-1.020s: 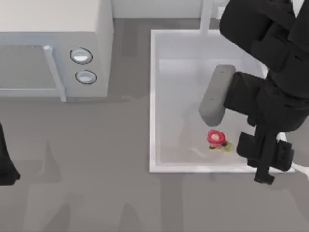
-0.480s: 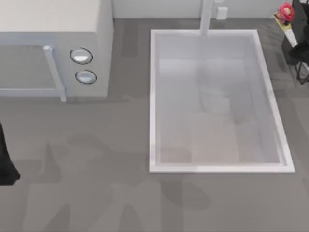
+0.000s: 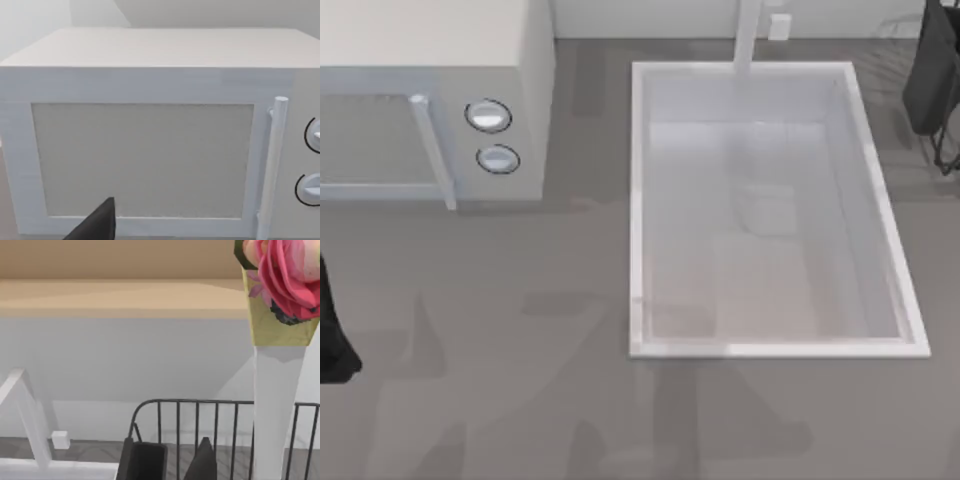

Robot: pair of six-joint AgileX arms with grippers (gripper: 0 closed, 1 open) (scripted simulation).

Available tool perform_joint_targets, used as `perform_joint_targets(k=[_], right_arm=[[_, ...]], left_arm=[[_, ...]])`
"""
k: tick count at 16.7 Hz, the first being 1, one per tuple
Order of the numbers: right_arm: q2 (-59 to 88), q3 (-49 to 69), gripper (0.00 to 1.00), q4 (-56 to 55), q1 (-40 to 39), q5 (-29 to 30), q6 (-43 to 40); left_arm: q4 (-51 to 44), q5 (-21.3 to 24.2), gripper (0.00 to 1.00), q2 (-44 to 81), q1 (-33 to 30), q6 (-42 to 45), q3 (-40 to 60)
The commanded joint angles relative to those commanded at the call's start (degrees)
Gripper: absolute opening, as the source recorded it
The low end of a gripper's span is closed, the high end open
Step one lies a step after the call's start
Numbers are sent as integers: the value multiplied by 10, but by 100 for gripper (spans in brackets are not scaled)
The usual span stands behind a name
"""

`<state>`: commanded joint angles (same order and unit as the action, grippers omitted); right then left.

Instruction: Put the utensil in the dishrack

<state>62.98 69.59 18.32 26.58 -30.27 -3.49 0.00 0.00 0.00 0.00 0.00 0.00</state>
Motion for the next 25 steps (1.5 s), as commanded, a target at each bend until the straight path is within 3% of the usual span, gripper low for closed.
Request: perform_joint_targets(k=[4,12,16,25], right_arm=[[-56,-35,0,-90,88,-45,40],[-40,-38,0,-118,89,-43,45],[61,-48,0,-226,59,-7,47],[348,-116,0,-593,-62,115,43]], left_arm=[[0,0,100,0,0,0,0],[0,0,100,0,0,0,0],[0,0,100,0,0,0,0],[0,0,100,0,0,0,0]])
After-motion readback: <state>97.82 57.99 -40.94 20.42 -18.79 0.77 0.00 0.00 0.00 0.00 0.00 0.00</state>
